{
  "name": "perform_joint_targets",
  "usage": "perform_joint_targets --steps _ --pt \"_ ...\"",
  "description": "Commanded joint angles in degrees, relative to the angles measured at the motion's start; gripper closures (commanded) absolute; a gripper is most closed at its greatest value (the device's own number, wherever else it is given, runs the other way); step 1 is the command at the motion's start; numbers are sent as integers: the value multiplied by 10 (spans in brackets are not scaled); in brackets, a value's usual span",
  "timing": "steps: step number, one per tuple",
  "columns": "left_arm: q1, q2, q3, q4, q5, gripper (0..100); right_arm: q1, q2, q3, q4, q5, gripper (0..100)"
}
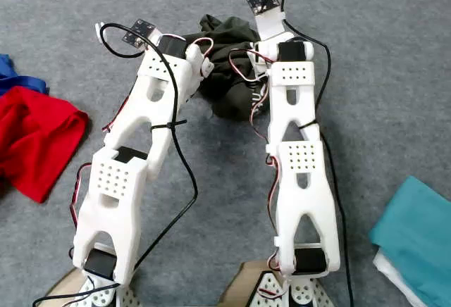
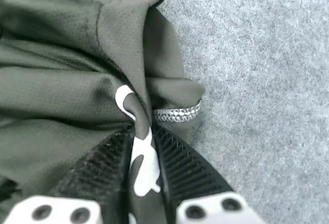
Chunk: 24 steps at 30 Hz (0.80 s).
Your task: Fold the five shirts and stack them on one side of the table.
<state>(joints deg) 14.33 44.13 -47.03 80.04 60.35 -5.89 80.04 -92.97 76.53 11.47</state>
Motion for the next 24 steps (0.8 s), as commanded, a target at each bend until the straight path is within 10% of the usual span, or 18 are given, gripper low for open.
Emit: perform_joint_targets --steps 1,24 --pt "6 -11 -28 -10 -6 836 10 -7 -24 4 4 991" --pt "52 -6 -15 -40 -138 836 29 -11 -26 40 41 993"
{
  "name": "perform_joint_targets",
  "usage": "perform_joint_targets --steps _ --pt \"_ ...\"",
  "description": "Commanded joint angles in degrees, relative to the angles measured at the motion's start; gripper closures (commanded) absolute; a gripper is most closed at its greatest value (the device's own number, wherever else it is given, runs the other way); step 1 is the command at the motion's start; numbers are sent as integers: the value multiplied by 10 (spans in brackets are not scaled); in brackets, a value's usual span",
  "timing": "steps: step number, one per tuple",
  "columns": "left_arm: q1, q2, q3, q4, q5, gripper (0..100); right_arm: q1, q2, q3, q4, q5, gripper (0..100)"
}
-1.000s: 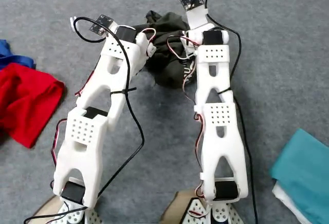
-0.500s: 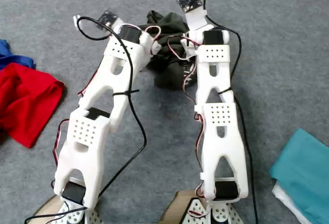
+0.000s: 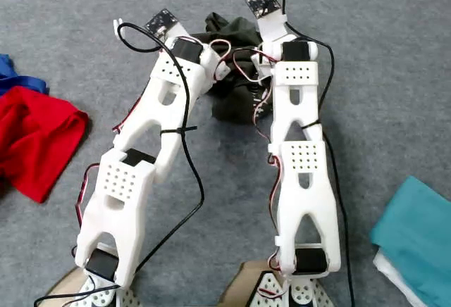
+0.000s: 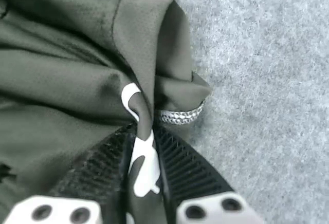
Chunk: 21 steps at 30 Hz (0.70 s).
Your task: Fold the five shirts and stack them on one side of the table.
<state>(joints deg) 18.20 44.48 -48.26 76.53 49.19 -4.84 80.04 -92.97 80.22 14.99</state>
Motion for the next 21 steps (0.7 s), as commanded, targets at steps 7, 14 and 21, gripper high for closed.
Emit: perform_joint_targets --steps 7,14,21 --pt "13 -7 21 -30 -44 835 16 -12 -26 3 6 993" --pt "10 46 37 -106 -81 840 16 -12 -26 3 3 993" --pt "3 53 3 -90 -83 969 16 -12 -26 1 3 993"
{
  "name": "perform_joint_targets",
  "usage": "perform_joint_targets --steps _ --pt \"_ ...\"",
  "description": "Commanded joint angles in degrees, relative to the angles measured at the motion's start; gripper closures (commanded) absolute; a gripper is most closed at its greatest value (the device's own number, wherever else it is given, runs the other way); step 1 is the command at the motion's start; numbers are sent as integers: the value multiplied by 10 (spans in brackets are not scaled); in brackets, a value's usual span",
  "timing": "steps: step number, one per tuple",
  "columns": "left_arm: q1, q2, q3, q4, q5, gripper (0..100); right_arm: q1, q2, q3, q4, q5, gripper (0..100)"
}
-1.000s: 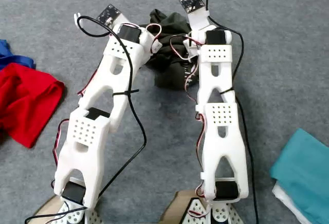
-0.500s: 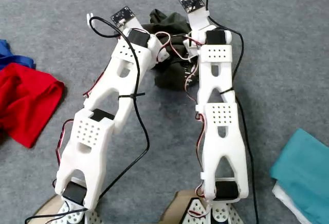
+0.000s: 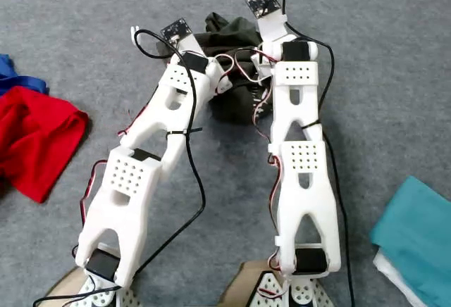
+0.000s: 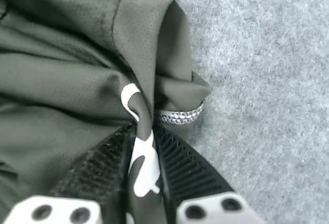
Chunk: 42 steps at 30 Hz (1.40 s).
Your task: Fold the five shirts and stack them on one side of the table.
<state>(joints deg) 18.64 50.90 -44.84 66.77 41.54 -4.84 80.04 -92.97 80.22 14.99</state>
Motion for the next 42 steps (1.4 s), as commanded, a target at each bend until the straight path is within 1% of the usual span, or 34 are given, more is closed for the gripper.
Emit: perform_joint_targets --steps 1,4,11,14,18,21,24,26,31,35,39,41,42 --pt "-4 -12 -36 14 -5 971 16 -12 -26 1 3 993" --pt "-11 -12 -64 37 -6 981 15 -12 -26 0 3 993" --pt "-30 -8 -171 138 -8 981 15 -12 -26 -5 4 990" --pt "-63 -12 -210 184 -14 981 15 -12 -26 -11 6 980" --pt "-133 -13 -296 276 -69 981 15 -15 -26 -12 3 890" --pt "-187 -12 -377 342 -129 981 15 -26 -25 -13 2 821" --pt "-242 -18 -399 342 -188 981 14 -49 -25 -9 2 772" --pt "-268 -42 -397 342 -228 981 15 -76 -25 4 2 765" --pt "-310 -138 -310 342 -297 981 22 -134 -25 55 2 767" --pt "-324 -243 -185 342 -359 981 11 -192 -25 115 15 767" --pt "-326 -331 -10 342 -416 981 -32 -259 -25 185 55 767" --pt "-331 -370 76 341 -439 981 -63 -276 -24 221 55 767" --pt "-339 -389 113 341 -450 981 -77 -276 -22 222 54 767"
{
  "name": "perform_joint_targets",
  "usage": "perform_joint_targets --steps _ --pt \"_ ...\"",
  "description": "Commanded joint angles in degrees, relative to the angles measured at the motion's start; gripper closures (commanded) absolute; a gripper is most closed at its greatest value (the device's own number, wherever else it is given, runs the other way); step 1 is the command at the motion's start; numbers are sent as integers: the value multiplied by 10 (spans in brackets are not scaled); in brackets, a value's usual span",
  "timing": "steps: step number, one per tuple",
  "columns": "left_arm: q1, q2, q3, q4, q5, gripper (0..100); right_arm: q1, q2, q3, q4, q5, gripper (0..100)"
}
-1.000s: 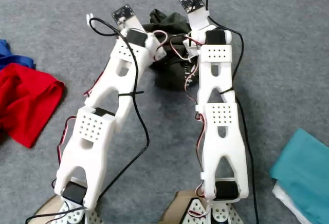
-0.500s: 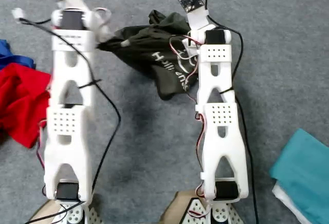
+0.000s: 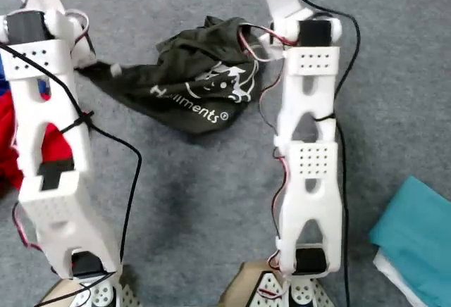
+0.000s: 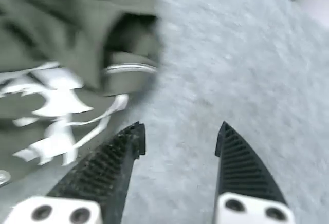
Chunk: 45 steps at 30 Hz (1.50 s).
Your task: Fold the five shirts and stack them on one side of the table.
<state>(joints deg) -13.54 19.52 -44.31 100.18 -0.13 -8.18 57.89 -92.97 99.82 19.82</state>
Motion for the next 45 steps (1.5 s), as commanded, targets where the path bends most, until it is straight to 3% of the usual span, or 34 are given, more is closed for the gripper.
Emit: perform_joint_targets --steps 1,8,15,22,27,37,45 --pt "-25 -91 140 6 -44 981 -54 -51 -10 26 5 767" --pt "-97 -142 254 5 -108 981 -117 43 104 8 0 772" --pt "-188 -145 286 5 -146 981 -130 138 109 5 -15 996" --pt "-264 -142 285 5 -194 981 -146 142 138 27 -15 993" --pt "-287 -140 288 4 -222 981 -146 9 319 26 -11 993" --pt "-296 -140 290 -13 -228 981 -140 -369 746 25 109 994" --pt "-292 -140 290 -13 -228 981 -64 -636 1033 25 222 994"
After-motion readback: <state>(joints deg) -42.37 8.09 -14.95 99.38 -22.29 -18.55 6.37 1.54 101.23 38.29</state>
